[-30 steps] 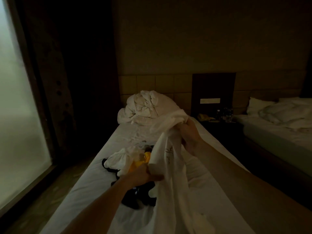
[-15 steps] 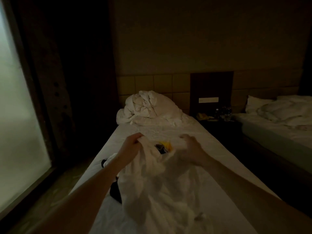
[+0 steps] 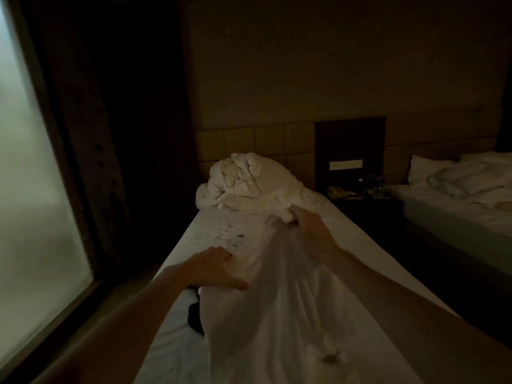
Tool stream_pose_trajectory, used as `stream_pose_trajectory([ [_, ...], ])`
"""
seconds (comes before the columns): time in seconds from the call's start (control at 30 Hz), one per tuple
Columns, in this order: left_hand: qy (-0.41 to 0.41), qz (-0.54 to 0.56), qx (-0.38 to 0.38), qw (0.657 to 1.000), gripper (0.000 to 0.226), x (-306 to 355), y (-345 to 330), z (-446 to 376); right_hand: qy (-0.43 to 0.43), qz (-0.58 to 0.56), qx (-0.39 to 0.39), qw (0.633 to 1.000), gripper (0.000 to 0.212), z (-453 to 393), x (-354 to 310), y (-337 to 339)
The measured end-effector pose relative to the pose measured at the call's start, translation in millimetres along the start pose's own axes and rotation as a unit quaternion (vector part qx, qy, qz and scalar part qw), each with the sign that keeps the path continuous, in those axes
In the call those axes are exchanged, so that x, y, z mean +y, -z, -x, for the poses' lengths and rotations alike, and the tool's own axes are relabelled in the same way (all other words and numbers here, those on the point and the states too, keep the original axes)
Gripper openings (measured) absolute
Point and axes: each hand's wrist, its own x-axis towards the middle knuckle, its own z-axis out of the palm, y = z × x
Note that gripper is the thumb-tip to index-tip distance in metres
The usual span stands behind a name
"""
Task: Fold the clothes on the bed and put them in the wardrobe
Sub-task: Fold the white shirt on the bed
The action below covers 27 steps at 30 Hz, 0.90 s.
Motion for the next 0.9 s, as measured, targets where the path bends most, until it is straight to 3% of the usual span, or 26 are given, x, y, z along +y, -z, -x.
stream_pose_trajectory([
  [0.07, -0.025, 0.091, 0.000, 0.995, 0.090, -12.0, 1.5, -0.2, -0.006, 0.021, 0.043, 0.999, 0.013, -14.5, -2.0, 19.9],
  [0.2, -0.082, 0.294, 0.069, 0.950, 0.031, -22.4, 17.8, 0.4, -0.050, 0.079, 0.077, 0.993, 0.017, -25.1, -0.7, 52.2],
  [0.33, -0.092, 0.354, 0.191, 0.911, 0.014, -18.6, 38.6, 8.1, -0.056, 0.028, 0.072, 0.995, 0.037, -21.0, -9.4, 75.8],
  [0.43, -0.093, 0.331, 0.287, 0.894, 0.002, -15.2, 55.8, 14.5, -0.036, -0.011, 0.048, 0.998, 0.031, -16.8, -15.4, 85.6],
  [0.53, -0.076, 0.224, 0.377, 0.895, 0.021, -14.7, 72.7, 22.2, 0.016, 0.008, 0.064, 0.998, 0.017, -13.6, -22.8, 100.7],
  [0.63, -0.017, 0.193, 0.427, 0.883, 0.035, -15.2, 87.7, 39.0, 0.070, 0.044, 0.100, 0.992, 0.012, -9.3, -35.0, 123.7],
  [0.77, 0.002, 0.273, 0.482, 0.833, 0.037, -15.9, 117.9, 61.1, 0.094, 0.071, 0.168, 0.979, 0.042, 3.4, -59.3, 154.2],
  [0.9, -0.030, 0.311, 0.536, 0.784, 0.033, -2.5, 153.2, 86.4, 0.150, 0.068, 0.227, 0.960, 0.056, 13.8, -86.6, 177.4],
])
